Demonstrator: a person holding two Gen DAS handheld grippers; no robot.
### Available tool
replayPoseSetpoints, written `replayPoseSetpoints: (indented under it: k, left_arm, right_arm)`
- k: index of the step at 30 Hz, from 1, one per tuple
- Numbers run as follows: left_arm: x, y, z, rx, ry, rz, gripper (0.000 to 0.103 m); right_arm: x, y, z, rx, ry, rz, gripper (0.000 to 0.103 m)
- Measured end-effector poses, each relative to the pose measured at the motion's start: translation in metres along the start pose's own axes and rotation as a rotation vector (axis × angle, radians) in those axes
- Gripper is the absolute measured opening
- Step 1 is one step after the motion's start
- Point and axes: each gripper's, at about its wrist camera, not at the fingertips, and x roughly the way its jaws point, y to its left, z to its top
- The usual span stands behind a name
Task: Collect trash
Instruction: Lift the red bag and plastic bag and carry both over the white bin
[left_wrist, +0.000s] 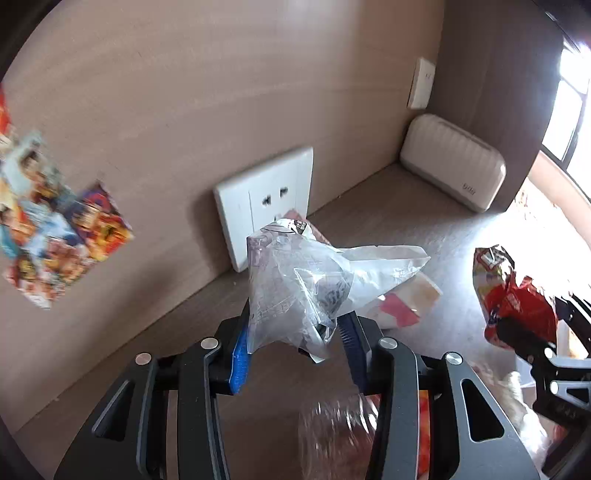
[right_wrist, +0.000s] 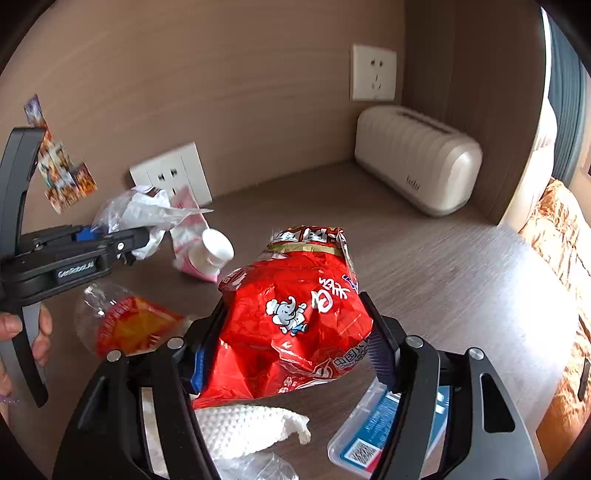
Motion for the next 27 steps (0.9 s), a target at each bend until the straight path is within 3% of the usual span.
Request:
replayPoseSetpoints:
  k: [7,12,20,27]
  left_arm:
    - [-0.077,-0.002,-0.001,0.035,-0.098,0.019,0.042]
    - [-0.135,-0.006,-0.012,0.071,-0.151,-0.009,0.042]
    - [-0.19,-0.048,-0.033,0.149,-0.195,-0.15,0.042]
    - [-0.199,-0.114,-0.056,0.256,-0.18,-0.298,0.042]
  right_arm:
    - [-0.059,0.014,0.008,-0.013,-0.131,-0.019,0.067]
    - [-0.107,0.03,0.009,-0.018,-0.21,-0.044,0.067]
    - [-0.188,0.045,-0.013,0.016,-0.298,-0.158,0.067]
    - [-0.249,0.007,-0.062,0.102,-0.281,-0.331,0.067]
